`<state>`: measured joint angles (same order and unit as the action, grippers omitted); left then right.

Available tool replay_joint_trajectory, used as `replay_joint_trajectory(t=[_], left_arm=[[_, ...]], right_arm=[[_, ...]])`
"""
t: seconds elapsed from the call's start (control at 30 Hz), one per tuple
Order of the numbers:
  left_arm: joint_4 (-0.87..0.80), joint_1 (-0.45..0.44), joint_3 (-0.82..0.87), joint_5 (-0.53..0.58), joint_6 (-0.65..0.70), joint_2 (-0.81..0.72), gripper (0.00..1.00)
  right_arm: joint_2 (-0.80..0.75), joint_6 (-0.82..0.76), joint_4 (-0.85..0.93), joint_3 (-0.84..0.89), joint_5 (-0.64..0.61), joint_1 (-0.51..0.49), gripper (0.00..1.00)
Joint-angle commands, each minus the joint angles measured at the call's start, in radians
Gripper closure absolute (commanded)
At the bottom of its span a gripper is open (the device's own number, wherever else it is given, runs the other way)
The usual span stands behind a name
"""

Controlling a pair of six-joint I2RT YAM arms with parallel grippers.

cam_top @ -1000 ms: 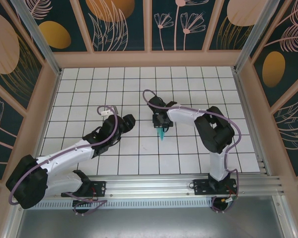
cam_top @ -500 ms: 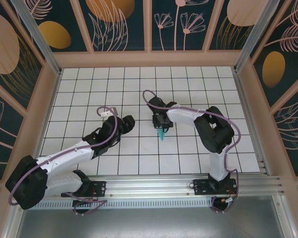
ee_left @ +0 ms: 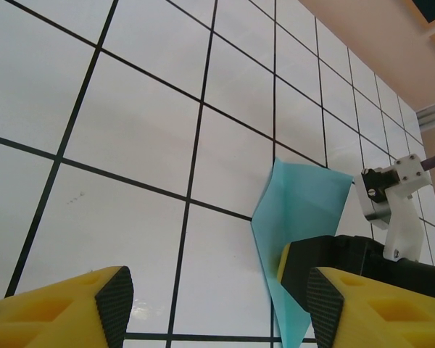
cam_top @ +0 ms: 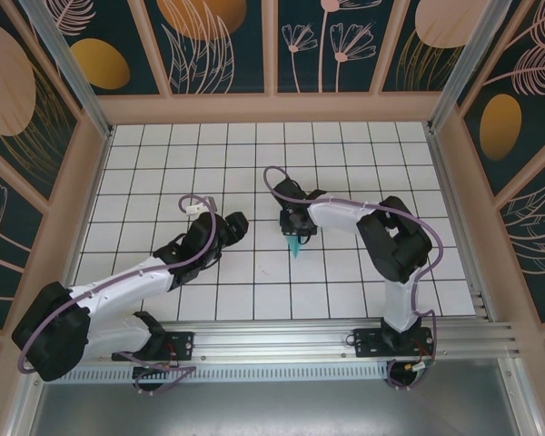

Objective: Fold a paper plane with a square sheet of paper (pick it up from the middle)
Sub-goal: Move the paper plane to the center of the table.

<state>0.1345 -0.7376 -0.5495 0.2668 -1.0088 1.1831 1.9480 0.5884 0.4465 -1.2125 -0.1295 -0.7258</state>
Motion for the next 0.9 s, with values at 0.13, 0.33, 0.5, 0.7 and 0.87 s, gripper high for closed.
replay_joint_trajectory(t=[0.13,0.33,0.5,0.7,0.87], left_arm=[[0.017,0.007,-0.030,-0.006,-0.010,0.019,0.33],[0.007,0.006,-0.023,0.004,-0.013,0.006,0.33],[-0.013,0.007,-0.033,0.014,-0.009,0.010,0.32],[-0.013,0.006,-0.042,0.005,-0.002,0.024,0.33],[-0.015,0.006,-0.041,0.001,-0.004,0.024,0.32]], right_arm=[[0.139,-0.060,0.142,-0.050,-0.045,-0.030,0.76],[0.148,-0.101,0.177,-0.082,-0.091,-0.032,0.80],[0.191,-0.086,0.181,-0.070,-0.107,-0.057,0.85],[0.213,-0.067,0.194,-0.084,-0.133,-0.080,0.87],[0.188,-0.073,0.212,-0.122,-0.140,-0.077,0.81]])
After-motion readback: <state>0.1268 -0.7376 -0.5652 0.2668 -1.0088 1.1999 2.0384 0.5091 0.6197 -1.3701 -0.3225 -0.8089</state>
